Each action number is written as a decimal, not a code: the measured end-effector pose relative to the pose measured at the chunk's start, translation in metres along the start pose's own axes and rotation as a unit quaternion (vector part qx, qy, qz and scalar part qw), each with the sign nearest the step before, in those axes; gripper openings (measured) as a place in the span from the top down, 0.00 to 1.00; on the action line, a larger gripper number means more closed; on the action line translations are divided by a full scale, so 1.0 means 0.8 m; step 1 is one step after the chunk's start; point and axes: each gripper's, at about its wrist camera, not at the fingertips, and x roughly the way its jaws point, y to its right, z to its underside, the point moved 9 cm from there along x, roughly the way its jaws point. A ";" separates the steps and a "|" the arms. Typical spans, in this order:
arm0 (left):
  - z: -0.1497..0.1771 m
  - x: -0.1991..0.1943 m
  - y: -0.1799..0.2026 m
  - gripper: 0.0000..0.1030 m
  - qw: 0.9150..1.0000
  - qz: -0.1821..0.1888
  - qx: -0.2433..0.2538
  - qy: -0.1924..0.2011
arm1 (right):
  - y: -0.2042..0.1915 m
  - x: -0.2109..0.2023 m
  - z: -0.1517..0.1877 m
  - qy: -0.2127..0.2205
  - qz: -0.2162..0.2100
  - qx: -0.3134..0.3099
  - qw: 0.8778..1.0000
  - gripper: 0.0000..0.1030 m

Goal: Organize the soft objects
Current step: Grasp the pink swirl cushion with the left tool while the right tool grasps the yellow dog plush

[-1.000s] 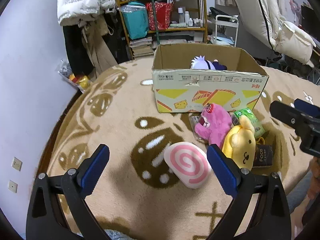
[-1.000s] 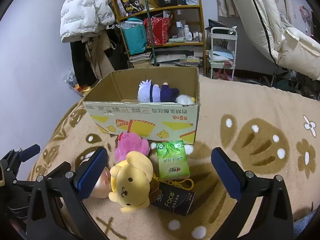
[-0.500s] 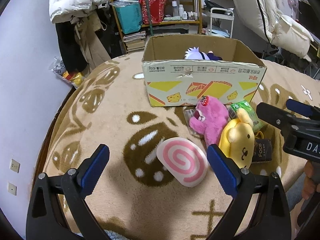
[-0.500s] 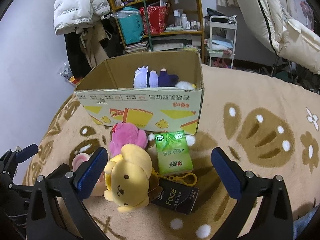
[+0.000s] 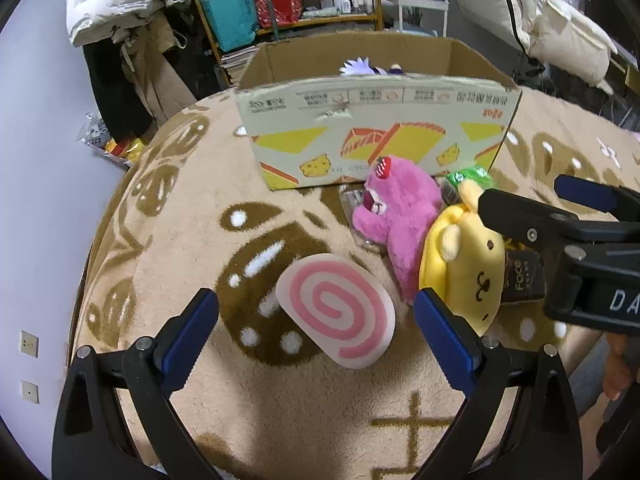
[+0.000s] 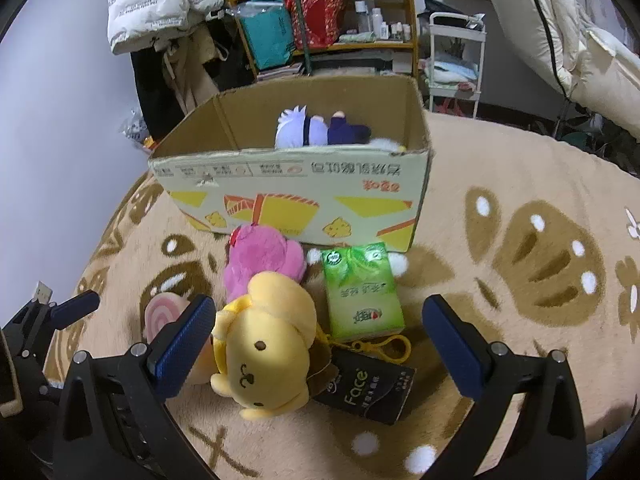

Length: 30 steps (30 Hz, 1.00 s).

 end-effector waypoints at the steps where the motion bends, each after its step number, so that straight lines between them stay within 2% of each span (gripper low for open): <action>1: 0.000 0.004 0.001 0.06 1.000 -0.002 0.004 -0.003 | -0.001 0.003 0.002 -0.005 -0.001 -0.001 1.000 0.00; 4: 0.002 0.013 0.001 0.06 1.000 -0.007 0.006 -0.013 | -0.004 0.009 0.005 -0.014 -0.006 -0.001 1.000 0.00; 12: 0.011 0.037 0.002 0.06 0.999 0.007 0.002 -0.048 | -0.015 0.025 0.015 -0.042 -0.022 -0.008 0.999 0.00; 17: 0.014 0.043 0.002 0.06 0.998 0.015 -0.004 -0.055 | -0.027 0.037 0.024 -0.067 -0.040 -0.018 0.997 0.14; 18: 0.014 0.044 0.002 0.06 0.998 0.019 -0.006 -0.056 | -0.031 0.038 0.026 -0.072 -0.048 -0.021 0.996 0.20; 21: 0.017 0.047 0.004 0.19 0.998 0.026 -0.007 -0.061 | -0.037 0.039 0.029 -0.077 -0.060 -0.025 0.995 0.24; 25: 0.018 0.050 0.002 0.25 0.998 0.021 -0.013 -0.059 | -0.042 0.043 0.033 -0.085 -0.065 -0.033 0.994 0.32; 30: 0.018 0.050 0.001 0.43 0.998 0.026 -0.021 -0.055 | -0.047 0.040 0.033 -0.079 -0.058 -0.046 0.994 0.40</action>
